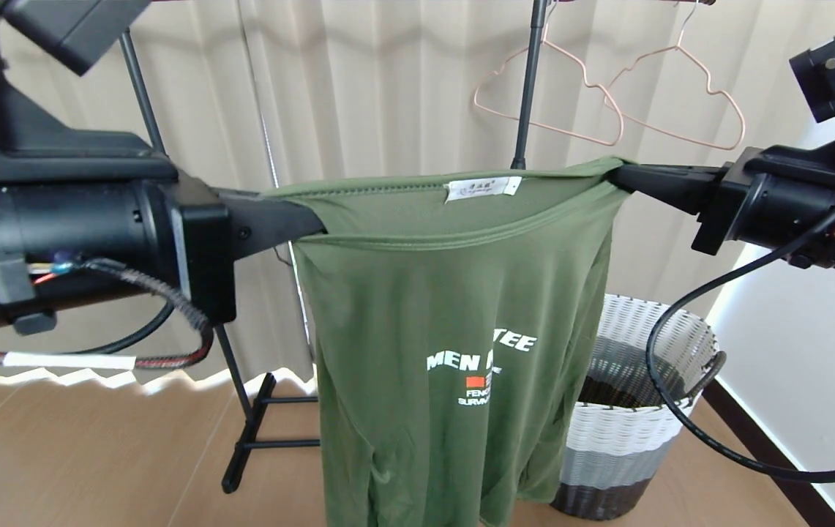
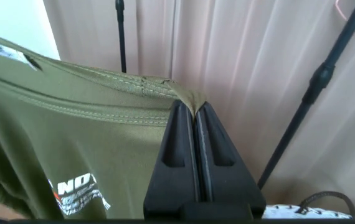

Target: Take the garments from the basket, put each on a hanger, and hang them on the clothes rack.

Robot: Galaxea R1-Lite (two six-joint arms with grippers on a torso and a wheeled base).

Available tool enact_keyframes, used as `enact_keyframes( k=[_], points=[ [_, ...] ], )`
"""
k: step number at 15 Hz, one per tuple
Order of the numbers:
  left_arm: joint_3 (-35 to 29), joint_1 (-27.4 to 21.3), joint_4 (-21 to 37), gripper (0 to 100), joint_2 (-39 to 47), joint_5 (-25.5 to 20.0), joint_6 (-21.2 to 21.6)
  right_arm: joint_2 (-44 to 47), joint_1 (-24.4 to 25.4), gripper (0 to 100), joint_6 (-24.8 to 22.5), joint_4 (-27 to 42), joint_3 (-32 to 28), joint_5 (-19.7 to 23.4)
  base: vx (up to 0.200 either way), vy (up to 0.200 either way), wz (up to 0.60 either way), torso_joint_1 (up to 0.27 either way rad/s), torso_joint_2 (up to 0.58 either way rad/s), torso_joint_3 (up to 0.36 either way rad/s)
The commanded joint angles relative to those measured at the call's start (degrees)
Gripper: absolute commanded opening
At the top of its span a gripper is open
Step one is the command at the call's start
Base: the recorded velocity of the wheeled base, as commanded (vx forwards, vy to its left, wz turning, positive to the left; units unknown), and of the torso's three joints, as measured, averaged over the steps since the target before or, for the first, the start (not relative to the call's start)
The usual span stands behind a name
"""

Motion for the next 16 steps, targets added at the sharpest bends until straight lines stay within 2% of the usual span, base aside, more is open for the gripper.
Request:
enact_keyframes(
  k=[1,10,11,14,16],
  points=[
    [-5.7,0.0,-2.3,0,8.1,4.4,0.1,-5.6,-2.2,0,0.0,3.2,0.3,0.0,0.000,0.000,0.00,0.000,0.00,0.000],
    [-5.3,0.0,-4.3,0,9.2,4.5,1.2,-6.3,-2.0,0,-0.1,3.6,2.4,0.1,0.000,0.000,0.00,0.000,0.00,0.000],
    [-5.4,0.0,-4.3,0,9.3,4.5,1.2,-6.3,-2.0,100,-0.1,3.6,2.4,0.1,0.000,0.000,0.00,0.000,0.00,0.000],
    [-5.3,0.1,-4.3,0,9.3,4.5,1.1,-8.5,-2.0,100,-0.1,3.6,4.7,0.1,0.000,0.000,0.00,0.000,0.00,0.000],
    [-5.4,2.1,-4.3,0,9.3,4.5,1.2,-10.0,-2.0,100,-0.1,3.6,6.1,0.1,0.000,0.000,0.00,0.000,0.00,0.000]
  ],
)
